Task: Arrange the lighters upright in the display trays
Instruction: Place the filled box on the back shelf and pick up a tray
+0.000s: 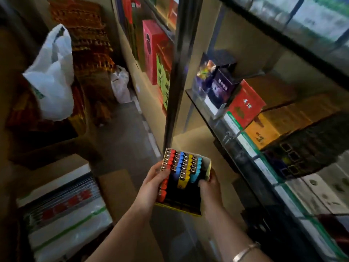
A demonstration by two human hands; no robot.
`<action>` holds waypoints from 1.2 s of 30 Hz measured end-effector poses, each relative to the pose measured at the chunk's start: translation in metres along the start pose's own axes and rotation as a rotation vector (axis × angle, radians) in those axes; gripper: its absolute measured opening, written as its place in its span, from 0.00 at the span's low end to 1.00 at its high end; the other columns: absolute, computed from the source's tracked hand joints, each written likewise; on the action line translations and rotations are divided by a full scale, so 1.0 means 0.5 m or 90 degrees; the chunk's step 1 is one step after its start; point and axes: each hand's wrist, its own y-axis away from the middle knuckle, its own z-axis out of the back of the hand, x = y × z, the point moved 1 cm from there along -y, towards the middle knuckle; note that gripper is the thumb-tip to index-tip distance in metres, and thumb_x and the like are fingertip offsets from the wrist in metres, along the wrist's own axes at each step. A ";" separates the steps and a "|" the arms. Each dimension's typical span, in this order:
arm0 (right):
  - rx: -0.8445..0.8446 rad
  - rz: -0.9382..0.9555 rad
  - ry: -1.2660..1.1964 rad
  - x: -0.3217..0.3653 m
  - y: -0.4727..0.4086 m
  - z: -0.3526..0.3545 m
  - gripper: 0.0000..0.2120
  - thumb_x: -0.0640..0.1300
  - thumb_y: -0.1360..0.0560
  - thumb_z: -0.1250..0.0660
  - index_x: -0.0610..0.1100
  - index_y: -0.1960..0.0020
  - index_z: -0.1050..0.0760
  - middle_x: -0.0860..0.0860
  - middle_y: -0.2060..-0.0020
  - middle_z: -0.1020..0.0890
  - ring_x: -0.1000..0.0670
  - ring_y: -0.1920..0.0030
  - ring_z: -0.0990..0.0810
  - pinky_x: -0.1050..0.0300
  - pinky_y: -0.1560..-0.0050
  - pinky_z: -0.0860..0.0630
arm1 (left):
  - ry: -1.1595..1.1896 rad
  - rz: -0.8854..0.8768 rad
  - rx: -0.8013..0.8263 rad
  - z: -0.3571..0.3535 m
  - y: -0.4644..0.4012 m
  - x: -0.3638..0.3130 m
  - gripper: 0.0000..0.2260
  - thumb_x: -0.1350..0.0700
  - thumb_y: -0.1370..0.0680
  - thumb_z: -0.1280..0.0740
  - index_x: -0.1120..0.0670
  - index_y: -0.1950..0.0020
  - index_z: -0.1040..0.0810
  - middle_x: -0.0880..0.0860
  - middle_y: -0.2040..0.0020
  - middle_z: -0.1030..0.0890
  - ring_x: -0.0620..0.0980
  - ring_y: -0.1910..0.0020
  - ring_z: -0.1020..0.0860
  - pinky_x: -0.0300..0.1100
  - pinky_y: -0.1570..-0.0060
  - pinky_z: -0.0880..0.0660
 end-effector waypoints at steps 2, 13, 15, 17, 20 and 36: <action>-0.039 -0.019 0.016 -0.031 -0.055 -0.010 0.28 0.34 0.29 0.43 0.56 0.33 0.31 0.45 0.39 0.24 0.41 0.37 0.28 0.39 0.36 0.31 | 0.007 0.000 0.014 0.000 -0.053 0.021 0.14 0.48 0.29 0.34 0.42 0.43 0.25 0.44 0.53 0.17 0.44 0.54 0.18 0.36 0.61 0.23; -0.182 -0.078 -0.205 -0.121 -0.271 0.009 0.20 0.44 0.20 0.43 0.51 0.29 0.36 0.42 0.34 0.28 0.38 0.38 0.26 0.38 0.38 0.29 | -0.081 0.019 0.154 -0.050 -0.304 0.095 0.14 0.53 0.22 0.38 0.50 0.38 0.24 0.54 0.46 0.18 0.53 0.49 0.19 0.44 0.49 0.23; -0.198 -0.063 -0.239 -0.127 -0.291 0.011 0.20 0.44 0.20 0.42 0.50 0.29 0.36 0.42 0.35 0.27 0.39 0.39 0.25 0.39 0.38 0.28 | -0.088 -0.001 0.174 -0.056 -0.337 0.106 0.13 0.52 0.22 0.39 0.49 0.40 0.23 0.52 0.48 0.17 0.52 0.50 0.18 0.41 0.53 0.22; -0.212 -0.043 -0.241 -0.124 -0.305 0.010 0.20 0.43 0.21 0.41 0.49 0.30 0.34 0.42 0.36 0.26 0.39 0.41 0.24 0.41 0.39 0.27 | -0.091 -0.027 0.166 -0.065 -0.366 0.112 0.10 0.49 0.22 0.40 0.48 0.46 0.20 0.49 0.54 0.15 0.47 0.55 0.17 0.34 0.62 0.22; -0.230 -0.010 -0.222 -0.114 -0.306 0.005 0.20 0.40 0.24 0.40 0.46 0.32 0.31 0.42 0.38 0.25 0.41 0.45 0.23 0.44 0.44 0.24 | -0.079 -0.010 0.081 -0.072 -0.405 0.114 0.13 0.42 0.23 0.40 0.47 0.51 0.20 0.47 0.59 0.15 0.44 0.61 0.17 0.35 0.67 0.25; -0.151 0.079 -0.349 -0.108 -0.286 -0.083 0.32 0.38 0.23 0.36 0.59 0.26 0.44 0.46 0.35 0.28 0.43 0.43 0.22 0.51 0.53 0.20 | 0.007 -0.127 -0.096 -0.046 -0.389 0.181 0.20 0.69 0.26 0.41 0.54 0.38 0.26 0.50 0.42 0.22 0.41 0.46 0.24 0.35 0.50 0.28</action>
